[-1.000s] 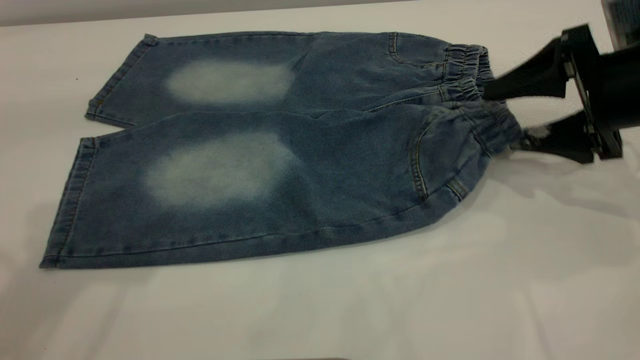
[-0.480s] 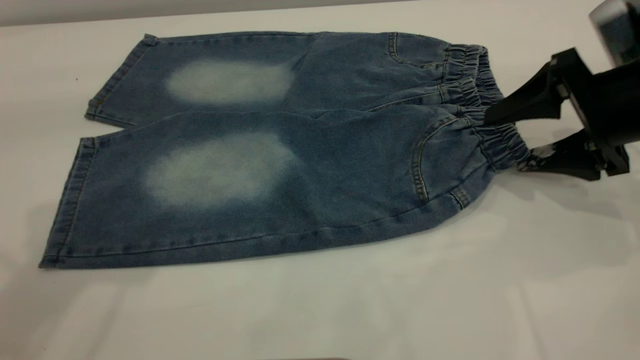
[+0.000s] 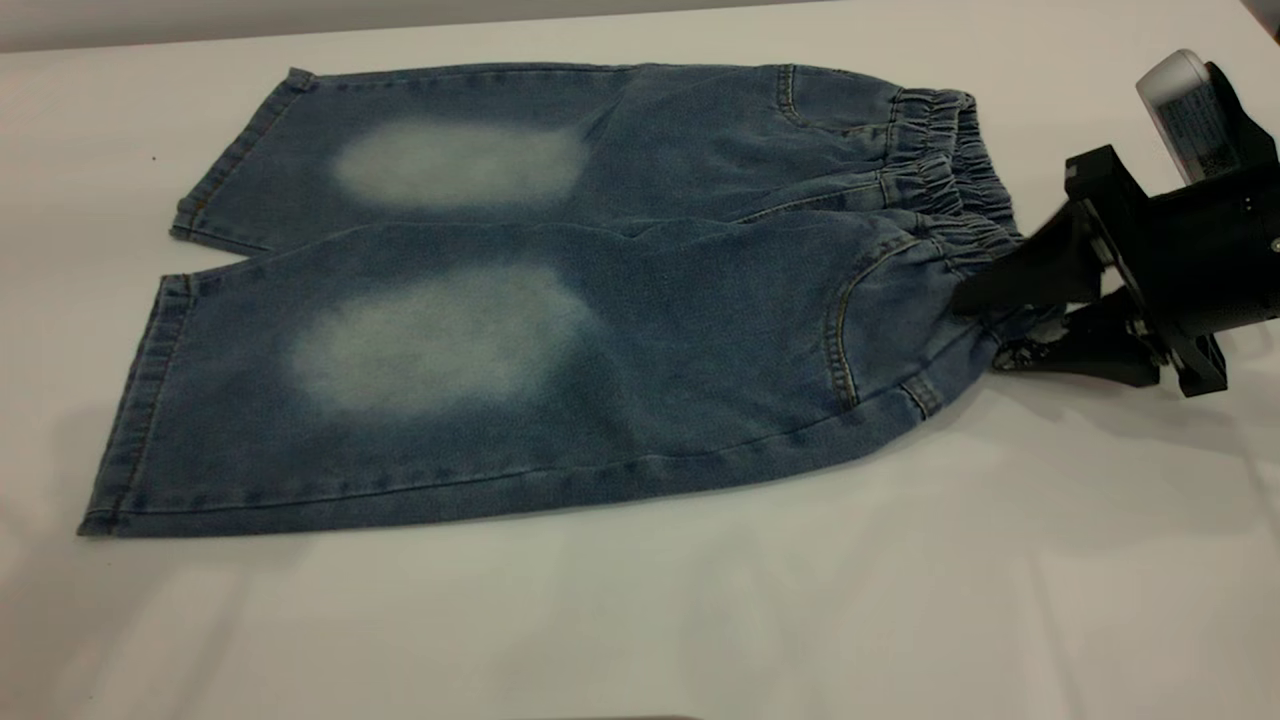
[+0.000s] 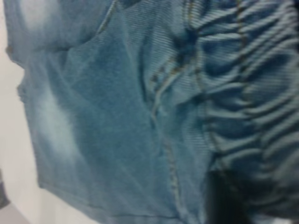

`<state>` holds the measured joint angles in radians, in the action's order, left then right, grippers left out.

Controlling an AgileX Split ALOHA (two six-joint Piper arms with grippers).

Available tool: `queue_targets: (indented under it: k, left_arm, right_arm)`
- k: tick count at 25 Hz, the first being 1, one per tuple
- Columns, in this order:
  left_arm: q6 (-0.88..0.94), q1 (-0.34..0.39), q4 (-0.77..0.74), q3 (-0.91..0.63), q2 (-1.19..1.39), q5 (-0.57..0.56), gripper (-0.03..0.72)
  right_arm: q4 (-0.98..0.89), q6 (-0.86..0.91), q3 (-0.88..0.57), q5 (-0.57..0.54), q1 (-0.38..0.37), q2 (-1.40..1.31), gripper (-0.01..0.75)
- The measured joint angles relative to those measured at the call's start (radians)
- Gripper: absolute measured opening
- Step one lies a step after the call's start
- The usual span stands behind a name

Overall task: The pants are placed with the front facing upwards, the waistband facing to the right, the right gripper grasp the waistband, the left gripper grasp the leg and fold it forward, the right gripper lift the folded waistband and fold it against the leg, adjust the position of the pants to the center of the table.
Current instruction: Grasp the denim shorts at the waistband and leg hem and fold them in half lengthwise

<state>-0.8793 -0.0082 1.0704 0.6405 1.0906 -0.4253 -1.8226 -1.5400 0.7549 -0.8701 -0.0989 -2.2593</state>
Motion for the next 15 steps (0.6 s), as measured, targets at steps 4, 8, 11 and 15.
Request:
queue_targets:
  k: [4, 8, 11, 15]
  left_arm:
    - [0.001, 0.000, 0.000, 0.000, 0.000, -0.003, 0.569]
    - [0.001, 0.000, -0.002, 0.000, 0.000, -0.036, 0.569]
    - [0.013, 0.000, -0.030, 0.000, 0.008, -0.098, 0.569]
    - [0.105, 0.000, -0.138, -0.016, 0.071, -0.128, 0.569]
  right_arm:
    - [0.000, -0.018, 0.000, 0.044, 0.000, 0.000, 0.048]
    - [0.007, -0.021, 0.000, 0.047, 0.000, 0.002, 0.043]
    - [0.036, -0.020, 0.000, 0.057, 0.000, 0.031, 0.043]
    - [0.073, 0.001, 0.000, 0.059, 0.000, 0.107, 0.043]
